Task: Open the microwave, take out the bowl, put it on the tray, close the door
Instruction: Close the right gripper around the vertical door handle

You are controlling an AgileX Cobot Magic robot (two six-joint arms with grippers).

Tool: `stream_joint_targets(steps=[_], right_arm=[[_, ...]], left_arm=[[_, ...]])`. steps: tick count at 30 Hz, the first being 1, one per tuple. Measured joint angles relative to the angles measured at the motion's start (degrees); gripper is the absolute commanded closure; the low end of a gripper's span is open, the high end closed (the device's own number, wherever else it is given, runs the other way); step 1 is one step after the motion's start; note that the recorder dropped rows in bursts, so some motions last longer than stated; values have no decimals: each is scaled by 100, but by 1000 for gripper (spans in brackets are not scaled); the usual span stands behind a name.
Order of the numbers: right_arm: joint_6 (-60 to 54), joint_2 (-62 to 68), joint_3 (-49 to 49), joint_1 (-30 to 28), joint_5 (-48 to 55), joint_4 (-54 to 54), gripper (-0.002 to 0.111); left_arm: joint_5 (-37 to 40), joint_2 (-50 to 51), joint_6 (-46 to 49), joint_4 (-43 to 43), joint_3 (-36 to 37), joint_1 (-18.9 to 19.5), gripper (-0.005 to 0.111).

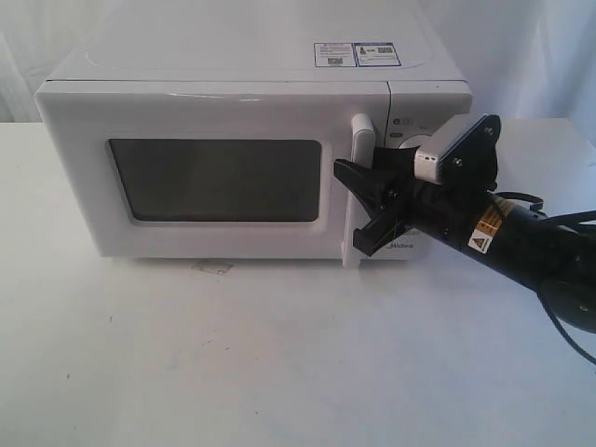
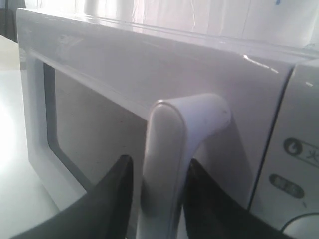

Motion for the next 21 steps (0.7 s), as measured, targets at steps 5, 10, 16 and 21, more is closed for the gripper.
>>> stream_joint_targets(steps=[5,10,16,21], right_arm=[[69,0,-14,0,0,13,108],[94,0,-14,0,0,13,108],[216,-10,-14,0,0,-63,108],[364,-43,-34,-14,75,-184,108]], left_arm=[[0,0,0,0,0,0,107],[0,0,0,0,0,0,107],[0,0,0,0,0,0,107],[0,0,0,0,0,0,107]])
